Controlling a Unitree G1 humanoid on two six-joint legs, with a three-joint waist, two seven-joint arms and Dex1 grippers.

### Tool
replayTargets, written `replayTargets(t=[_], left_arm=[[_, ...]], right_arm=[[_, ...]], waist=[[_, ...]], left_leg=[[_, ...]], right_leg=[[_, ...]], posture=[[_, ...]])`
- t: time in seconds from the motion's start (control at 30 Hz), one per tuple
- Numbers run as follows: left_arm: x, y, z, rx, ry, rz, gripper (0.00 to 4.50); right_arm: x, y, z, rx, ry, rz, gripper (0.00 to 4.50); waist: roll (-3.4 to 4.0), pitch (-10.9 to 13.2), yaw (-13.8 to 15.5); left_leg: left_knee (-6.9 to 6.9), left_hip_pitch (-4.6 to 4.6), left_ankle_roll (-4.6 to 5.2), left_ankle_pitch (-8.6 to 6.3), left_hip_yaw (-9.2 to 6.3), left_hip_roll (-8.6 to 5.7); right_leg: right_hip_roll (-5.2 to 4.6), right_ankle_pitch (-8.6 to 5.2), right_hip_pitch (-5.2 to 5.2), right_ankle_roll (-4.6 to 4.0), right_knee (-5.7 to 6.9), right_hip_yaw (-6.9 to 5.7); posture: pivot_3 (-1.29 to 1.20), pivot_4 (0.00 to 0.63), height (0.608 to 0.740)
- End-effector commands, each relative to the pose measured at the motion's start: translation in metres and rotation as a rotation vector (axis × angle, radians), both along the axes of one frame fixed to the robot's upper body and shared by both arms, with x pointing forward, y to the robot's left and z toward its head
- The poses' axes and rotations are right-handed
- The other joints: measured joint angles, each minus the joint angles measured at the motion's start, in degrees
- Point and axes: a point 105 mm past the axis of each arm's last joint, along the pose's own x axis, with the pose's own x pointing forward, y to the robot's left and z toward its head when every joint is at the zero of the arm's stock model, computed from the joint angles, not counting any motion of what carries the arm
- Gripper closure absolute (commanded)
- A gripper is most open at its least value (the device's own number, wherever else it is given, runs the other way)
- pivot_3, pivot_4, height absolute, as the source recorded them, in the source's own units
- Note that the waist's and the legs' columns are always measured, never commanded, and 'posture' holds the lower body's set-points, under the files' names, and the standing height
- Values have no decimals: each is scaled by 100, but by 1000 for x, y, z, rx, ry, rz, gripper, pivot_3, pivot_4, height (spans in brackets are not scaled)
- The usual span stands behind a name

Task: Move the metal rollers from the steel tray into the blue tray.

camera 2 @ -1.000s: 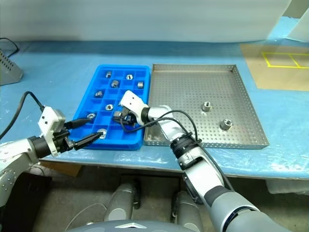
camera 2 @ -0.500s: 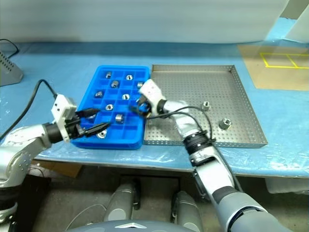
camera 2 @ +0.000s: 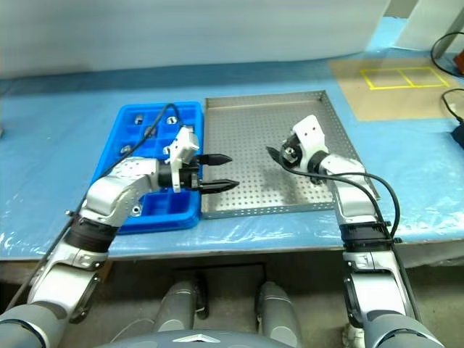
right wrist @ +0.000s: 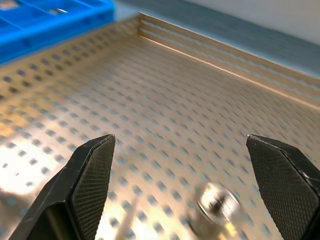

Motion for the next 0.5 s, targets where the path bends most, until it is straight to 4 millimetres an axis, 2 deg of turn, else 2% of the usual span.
replayTargets(t=[0.03, 0.17, 0.3, 0.5], left_arm=[[5, -3, 7, -4, -42, -34, 447], [10, -8, 6, -11, -40, -55, 447], [10, -12, 6, -16, -44, -75, 447], [10, -14, 5, -12, -51, -80, 447]], right_arm=[[-1, -13, 18, 15, -78, -79, 175], [-13, -30, 6, 7, -45, -125, 175], [-26, -56, -16, -10, 26, -193, 175], [-27, -68, -40, -11, 91, -254, 175]], waist=[[3, 0, -95], [5, -1, -124], [6, -1, -116], [8, 0, -132]], left_leg=[[4, -1, 4, -3, 0, 0], [27, 0, 27, -17, 0, 1], [48, 5, 65, -40, 1, -3], [66, 29, 76, -48, 4, -3]], right_leg=[[0, -2, 1, -3, 1, 0], [0, -8, 13, -18, 0, 1], [-5, -7, 38, -16, -9, 0], [-12, -6, 68, -14, -11, 0]], posture=[[-287, 150, 740], [-315, 150, 740], [-332, 150, 740], [-331, 150, 740]])
